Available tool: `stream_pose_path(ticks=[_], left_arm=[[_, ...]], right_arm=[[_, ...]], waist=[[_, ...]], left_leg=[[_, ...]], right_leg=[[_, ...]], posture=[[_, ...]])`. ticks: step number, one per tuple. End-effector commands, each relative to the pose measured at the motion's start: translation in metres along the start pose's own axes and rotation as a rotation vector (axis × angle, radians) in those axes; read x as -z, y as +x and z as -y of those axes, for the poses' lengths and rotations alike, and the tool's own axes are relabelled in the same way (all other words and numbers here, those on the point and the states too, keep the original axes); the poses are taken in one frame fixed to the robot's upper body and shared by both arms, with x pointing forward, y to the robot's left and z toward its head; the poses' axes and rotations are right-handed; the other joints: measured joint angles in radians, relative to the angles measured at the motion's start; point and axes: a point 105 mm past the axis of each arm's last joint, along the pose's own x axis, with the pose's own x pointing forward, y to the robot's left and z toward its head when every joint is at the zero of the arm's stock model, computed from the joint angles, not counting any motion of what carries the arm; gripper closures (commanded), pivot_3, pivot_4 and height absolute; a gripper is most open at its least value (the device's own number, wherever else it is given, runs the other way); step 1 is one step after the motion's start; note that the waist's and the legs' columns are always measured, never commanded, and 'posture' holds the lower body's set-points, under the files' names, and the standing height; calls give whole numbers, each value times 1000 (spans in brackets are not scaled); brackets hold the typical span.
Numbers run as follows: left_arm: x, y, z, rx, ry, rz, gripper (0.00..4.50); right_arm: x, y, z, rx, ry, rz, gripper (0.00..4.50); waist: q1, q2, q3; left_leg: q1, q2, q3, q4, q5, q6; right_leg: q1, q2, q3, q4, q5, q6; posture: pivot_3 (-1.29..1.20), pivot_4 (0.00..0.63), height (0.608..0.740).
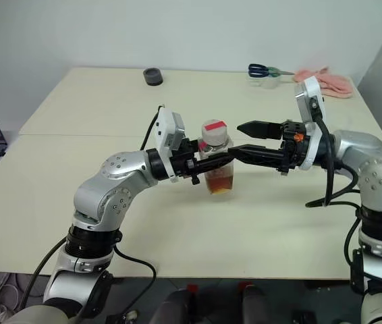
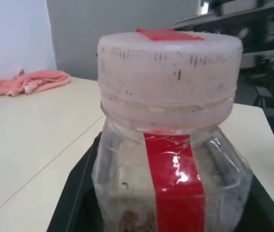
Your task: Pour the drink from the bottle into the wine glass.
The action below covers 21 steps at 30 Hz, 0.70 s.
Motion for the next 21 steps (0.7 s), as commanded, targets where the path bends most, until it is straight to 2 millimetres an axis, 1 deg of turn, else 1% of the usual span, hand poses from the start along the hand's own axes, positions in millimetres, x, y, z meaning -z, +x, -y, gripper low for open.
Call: stream_pose_path(ticks=[1, 3, 6, 8, 15, 20, 21], left_arm=[[-18, 5, 0, 6, 60, 59, 2655], [-19, 7, -2, 5, 60, 63, 2655], [-20, 11, -5, 13, 65, 68, 2655], [-22, 14, -6, 25, 68, 73, 2655], [-23, 18, -6, 49, 72, 80, 2655], [-22, 16, -4, 48, 69, 73, 2655], [-22, 16, -4, 48, 70, 72, 2655]], right_arm=[[-11, 7, -9, 195, -96, 107, 19], [-13, 15, -12, 285, -123, 164, 19], [-13, 26, -15, 345, -143, 198, 19], [-11, 29, -15, 375, -165, 201, 19], [-12, 34, -16, 384, -206, 209, 19], [-12, 37, -17, 357, -233, 203, 19], [-11, 37, -18, 349, -235, 201, 187]], waist=[[-6, 0, 0], [-8, 0, 0], [-6, 0, 0], [-6, 0, 0], [-7, 0, 0], [-8, 0, 0], [-8, 0, 0]], left_leg=[[0, 0, 0, 0, 0, 0], [1, 0, 1, 0, 1, 2], [1, -1, 0, 0, 5, 2], [2, -1, 0, 0, 7, 2], [1, -1, -1, -2, 10, 0], [1, -1, -1, -2, 10, 0], [1, -1, -1, -2, 10, 0]], right_leg=[[0, 1, 0, 0, 0, 0], [0, 2, 1, 1, 0, 0], [0, 3, 0, 2, 2, 0], [1, 3, -2, 2, 3, 0], [2, 9, -7, 2, 6, -4], [1, 9, -7, 2, 6, -5], [1, 9, -7, 2, 6, -5]], posture=[[0, 150, 740], [0, 150, 740], [0, 150, 740], [0, 150, 740], [0, 150, 740], [0, 150, 740], [0, 150, 740]])
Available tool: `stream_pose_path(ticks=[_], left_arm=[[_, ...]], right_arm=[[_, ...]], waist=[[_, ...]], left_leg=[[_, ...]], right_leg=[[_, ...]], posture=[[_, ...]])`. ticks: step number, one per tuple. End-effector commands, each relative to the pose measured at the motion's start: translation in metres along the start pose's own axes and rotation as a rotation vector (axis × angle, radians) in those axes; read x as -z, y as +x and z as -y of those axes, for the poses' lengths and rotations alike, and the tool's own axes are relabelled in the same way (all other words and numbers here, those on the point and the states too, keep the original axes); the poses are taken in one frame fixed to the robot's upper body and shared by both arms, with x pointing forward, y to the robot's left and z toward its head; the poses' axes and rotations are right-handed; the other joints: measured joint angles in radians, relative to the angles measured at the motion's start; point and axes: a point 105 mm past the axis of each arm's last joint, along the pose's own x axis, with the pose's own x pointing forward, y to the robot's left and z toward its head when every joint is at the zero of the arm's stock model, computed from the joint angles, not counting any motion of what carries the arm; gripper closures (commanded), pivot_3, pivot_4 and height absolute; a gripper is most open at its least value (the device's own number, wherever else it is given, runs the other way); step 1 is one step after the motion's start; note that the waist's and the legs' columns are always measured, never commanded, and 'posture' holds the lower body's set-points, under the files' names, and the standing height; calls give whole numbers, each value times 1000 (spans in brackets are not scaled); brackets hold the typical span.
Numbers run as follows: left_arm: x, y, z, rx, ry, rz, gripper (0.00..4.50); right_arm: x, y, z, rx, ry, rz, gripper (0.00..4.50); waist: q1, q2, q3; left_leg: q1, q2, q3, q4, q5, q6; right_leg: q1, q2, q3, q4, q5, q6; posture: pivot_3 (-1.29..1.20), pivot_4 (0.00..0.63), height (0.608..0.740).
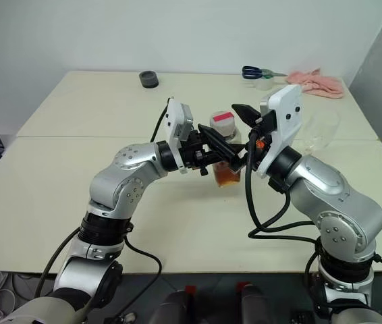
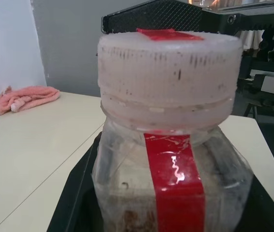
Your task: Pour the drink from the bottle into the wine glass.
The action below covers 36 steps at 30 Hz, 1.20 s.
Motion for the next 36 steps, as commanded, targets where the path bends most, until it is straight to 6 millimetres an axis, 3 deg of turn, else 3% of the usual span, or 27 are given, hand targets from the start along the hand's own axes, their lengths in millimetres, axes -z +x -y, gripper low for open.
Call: stream_pose_path(ticks=[1, 9, 16, 21, 26, 32, 36], left_arm=[[-17, 1, 5, 22, 64, 40, 2655], [-20, 0, 5, 10, 72, 42, 2655], [-20, -3, 5, 4, 74, 38, 2655], [-20, -5, 12, 39, 69, 29, 2655], [-18, -8, 15, 58, 73, 11, 2655], [-21, -9, 21, 62, 71, 11, 2655], [-21, -9, 22, 60, 69, 15, 2655]], right_arm=[[-8, 0, -6, -38, -36, 41, 387], [-3, 3, -5, -55, -65, 23, 2746], [-7, 4, -6, -138, -53, 33, 2745], [-23, 5, -5, -483, -4, 41, 2745], [-18, 26, 3, -711, -21, -13, 2745], [2, 53, 14, -793, -35, -51, 2745], [0, 46, 22, -797, -28, -69, 1398]], waist=[[1, 0, 0], [1, 0, 0], [1, 0, 0], [-1, 0, 0], [-3, 1, 0], [-9, 1, 0], [0, 1, 0]], left_leg=[[0, 0, 0, 0, 0, 0], [0, 0, 0, 0, 0, 0], [0, 0, 0, 0, 0, 0], [0, 0, 1, 0, 0, 0], [1, 1, 1, 0, 0, 1], [1, 1, 1, 0, 1, 1], [0, 1, 0, 0, 2, -1]], right_leg=[[0, 0, 0, 0, 0, 0], [0, 0, 0, 0, 0, 0], [0, 0, 0, 0, 0, 0], [0, 0, 0, 0, 0, 0], [0, 1, -1, 0, 1, -2], [0, 1, -1, 0, 1, -2], [0, -2, -1, -1, 2, -3]], posture=[[0, 150, 740], [0, 150, 740], [0, 150, 740], [0, 150, 740], [0, 150, 740], [0, 150, 740], [0, 150, 740]])
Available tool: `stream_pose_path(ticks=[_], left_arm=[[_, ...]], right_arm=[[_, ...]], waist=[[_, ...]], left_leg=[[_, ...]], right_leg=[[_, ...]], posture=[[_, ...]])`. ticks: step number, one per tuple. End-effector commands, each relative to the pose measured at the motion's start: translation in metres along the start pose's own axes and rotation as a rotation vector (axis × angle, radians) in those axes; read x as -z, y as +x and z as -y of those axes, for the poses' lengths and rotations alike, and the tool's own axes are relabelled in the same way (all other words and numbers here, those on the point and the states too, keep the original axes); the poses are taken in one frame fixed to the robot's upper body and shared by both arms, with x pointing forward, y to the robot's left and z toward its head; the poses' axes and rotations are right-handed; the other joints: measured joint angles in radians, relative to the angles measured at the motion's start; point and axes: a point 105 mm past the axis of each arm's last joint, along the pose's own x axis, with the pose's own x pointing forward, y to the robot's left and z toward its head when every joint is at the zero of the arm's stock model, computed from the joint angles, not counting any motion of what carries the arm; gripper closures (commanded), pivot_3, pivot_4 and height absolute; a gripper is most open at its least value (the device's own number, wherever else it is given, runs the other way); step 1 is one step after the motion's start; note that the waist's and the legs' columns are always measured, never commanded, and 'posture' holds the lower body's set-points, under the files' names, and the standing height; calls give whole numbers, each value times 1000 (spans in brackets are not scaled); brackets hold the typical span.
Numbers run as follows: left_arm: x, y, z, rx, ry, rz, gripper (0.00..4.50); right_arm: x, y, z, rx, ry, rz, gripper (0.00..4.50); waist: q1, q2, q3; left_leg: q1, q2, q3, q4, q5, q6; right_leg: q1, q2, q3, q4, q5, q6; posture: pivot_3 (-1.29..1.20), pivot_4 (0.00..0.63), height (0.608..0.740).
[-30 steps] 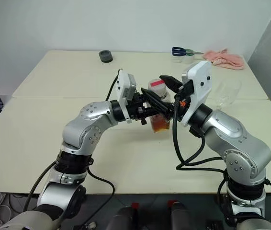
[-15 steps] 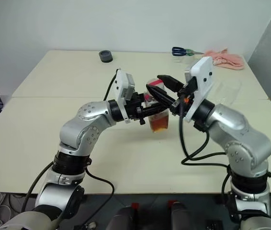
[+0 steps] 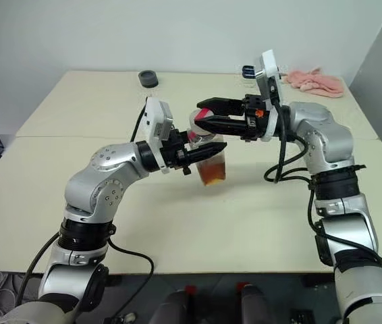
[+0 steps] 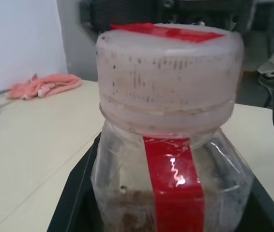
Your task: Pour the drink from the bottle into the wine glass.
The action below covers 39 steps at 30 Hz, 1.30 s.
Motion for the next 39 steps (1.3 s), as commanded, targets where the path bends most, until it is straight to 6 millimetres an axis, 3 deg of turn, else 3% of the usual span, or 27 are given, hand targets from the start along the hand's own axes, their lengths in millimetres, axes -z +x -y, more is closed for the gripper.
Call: stream_pose_path(ticks=[1, 4, 10, 15, 20, 28, 36, 39], left_arm=[[-22, 10, 21, 93, 64, 68, 2655], [-20, 9, 20, 87, 63, 71, 2655], [-18, 11, 18, 77, 58, 82, 2655], [-18, 14, 16, 72, 54, 91, 2655], [-19, 16, 13, 73, 58, 95, 2655], [-21, 19, 12, 88, 62, 103, 2655], [-20, 20, 13, 94, 58, 102, 2655], [-21, 19, 14, 93, 59, 100, 2655]], right_arm=[[-11, -8, -6, -20, -39, -18, 971], [-15, -27, -12, 30, -20, -42, 21], [-25, -48, -39, 217, 7, -39, 21], [-30, -40, -56, 399, -43, 13, 21], [-32, -24, -56, 617, -60, 105, 21], [-21, -14, -55, 699, -77, 75, 21], [-18, -16, -55, 720, -71, 67, 21], [-18, -16, -55, 704, -65, 71, 593]], waist=[[8, 0, 0], [13, 0, 0], [11, 0, 0], [3, 0, 0], [4, 0, 0], [6, 0, 0], [6, 0, 0], [6, 0, 0]], left_leg=[[0, 0, -1, 0, 1, -2], [-2, -2, -2, 0, 1, -2], [-2, -2, -4, 0, 1, -1], [0, -1, -3, 0, -1, 1], [0, 0, -3, 0, 2, -2], [0, -1, -2, 0, 2, -2], [0, -1, -2, 0, 2, -2], [0, -1, -2, 0, 2, -2]], right_leg=[[0, -2, 0, 0, 0, 0], [0, -6, -1, -1, 0, 0], [0, -6, -1, -1, 0, 0], [0, -1, 0, 1, 0, 0], [0, 3, -2, 3, 0, -1], [0, 2, -2, 1, 1, -1], [0, 2, -2, 2, 1, -1], [0, 3, -2, 2, 1, -1]], posture=[[0, 150, 740], [0, 150, 740], [0, 150, 740], [0, 150, 740], [0, 150, 740], [0, 150, 740], [0, 150, 740], [0, 150, 740]])
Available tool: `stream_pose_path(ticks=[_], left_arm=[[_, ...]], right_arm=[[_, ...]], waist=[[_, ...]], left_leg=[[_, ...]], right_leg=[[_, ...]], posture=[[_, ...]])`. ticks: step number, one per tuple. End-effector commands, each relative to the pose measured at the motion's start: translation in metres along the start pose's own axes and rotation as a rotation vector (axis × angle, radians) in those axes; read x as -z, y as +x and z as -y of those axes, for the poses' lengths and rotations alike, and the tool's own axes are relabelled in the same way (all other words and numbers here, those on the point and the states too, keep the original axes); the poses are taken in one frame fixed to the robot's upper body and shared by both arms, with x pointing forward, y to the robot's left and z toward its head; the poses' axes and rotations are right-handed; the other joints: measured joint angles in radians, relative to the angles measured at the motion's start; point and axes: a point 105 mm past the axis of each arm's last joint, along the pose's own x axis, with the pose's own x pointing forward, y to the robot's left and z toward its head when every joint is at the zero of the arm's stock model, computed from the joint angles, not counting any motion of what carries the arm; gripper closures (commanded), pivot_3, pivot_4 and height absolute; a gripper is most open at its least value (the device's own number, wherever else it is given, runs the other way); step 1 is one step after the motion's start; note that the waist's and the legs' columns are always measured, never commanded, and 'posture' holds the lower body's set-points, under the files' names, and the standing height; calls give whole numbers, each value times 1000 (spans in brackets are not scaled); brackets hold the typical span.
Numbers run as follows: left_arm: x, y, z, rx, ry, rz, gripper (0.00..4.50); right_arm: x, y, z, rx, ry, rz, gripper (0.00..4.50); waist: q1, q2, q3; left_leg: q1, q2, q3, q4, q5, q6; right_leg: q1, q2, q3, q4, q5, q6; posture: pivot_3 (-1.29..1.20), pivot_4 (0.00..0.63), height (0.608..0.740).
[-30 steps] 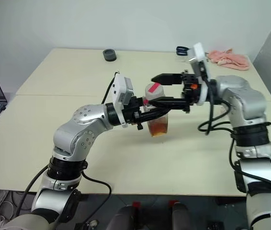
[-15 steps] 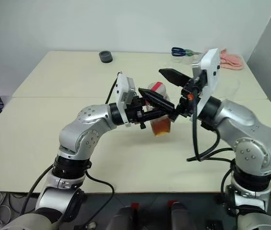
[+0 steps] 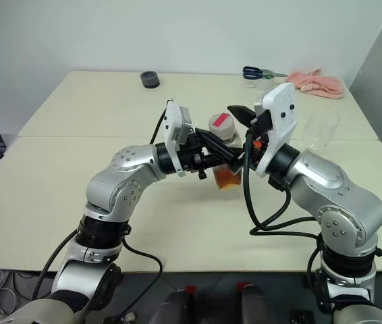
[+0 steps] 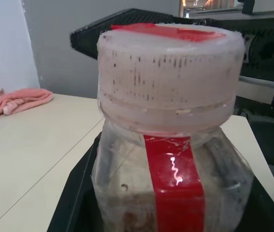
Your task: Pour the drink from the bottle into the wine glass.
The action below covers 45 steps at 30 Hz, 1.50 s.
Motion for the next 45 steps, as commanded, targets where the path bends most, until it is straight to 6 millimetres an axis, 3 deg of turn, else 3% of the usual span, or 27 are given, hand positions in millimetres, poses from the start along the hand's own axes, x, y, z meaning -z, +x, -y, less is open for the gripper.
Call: stream_pose_path(ticks=[1, 6, 12, 16, 20, 23, 27, 29, 34, 41, 45], left_arm=[[-19, 3, 6, 29, 61, 44, 2655], [-20, 3, 6, 26, 62, 45, 2655], [-19, 2, 8, 28, 56, 40, 2655], [-19, 2, 11, 47, 51, 33, 2655], [-20, 1, 15, 69, 53, 26, 2655], [-22, 1, 19, 73, 52, 25, 2655], [-23, -1, 24, 65, 43, 22, 2655], [-22, -2, 25, 55, 39, 20, 2655], [-20, -6, 23, 34, 32, 14, 2655], [-17, -4, 19, 27, 27, 24, 2655], [-17, -2, 16, 24, 26, 32, 2655]], right_arm=[[-12, -3, -6, -28, -36, 52, 859], [-10, -3, -5, -31, -39, 47, 2626], [-11, -1, -6, -94, -39, 44, 2642], [-23, 2, -11, -390, 39, 73, 2642], [-24, 15, -10, -659, 13, 44, 2642], [-27, 37, -15, -817, -21, 54, 2642], [-24, 54, -17, -891, -9, 54, 2642], [-22, 56, -14, -885, 13, 50, 1869], [-16, 36, -1, -840, 18, 18, 167], [-20, -11, 22, -549, 2, -42, 75], [-19, -18, 20, -340, -59, -19, 75]], waist=[[0, 0, 0], [0, 0, 0], [0, 0, 0], [-2, 0, 0], [-5, 0, 0], [-14, 0, 0], [-17, 0, 0], [-15, 0, 0], [2, 0, 0], [8, 0, 0], [-2, 0, 0]], left_leg=[[0, 0, 0, 0, 0, 0], [0, 0, 0, 0, 0, 0], [0, 0, 0, 0, 0, 0], [0, 0, 1, 0, 0, 0], [1, 0, 2, 0, 0, 1], [1, 1, 2, 0, 0, 1], [1, 1, 1, 0, 0, 0], [1, 0, 1, 0, 0, 0], [-1, 1, -2, 0, 0, 0], [-1, 0, -4, 0, 0, 0], [-1, -1, -2, 0, 0, 0]], right_leg=[[0, 0, 0, 0, 0, 0], [0, 0, 0, 0, 0, 0], [0, 0, 0, 0, 0, 0], [0, 0, 0, 0, 0, 0], [0, 1, 0, 0, 0, 0], [0, 1, 0, 0, 0, 0], [0, 0, 0, 0, 0, 0], [0, 0, 0, -1, 0, 0], [0, -4, 0, -1, 0, 0], [0, -6, -2, -1, 0, 0], [0, -4, 0, -1, 0, 0]], posture=[[0, 150, 740], [0, 150, 740], [0, 150, 740], [0, 150, 740], [0, 150, 740], [0, 150, 740], [0, 150, 740], [0, 150, 740], [0, 150, 740], [0, 150, 740], [0, 150, 740]])
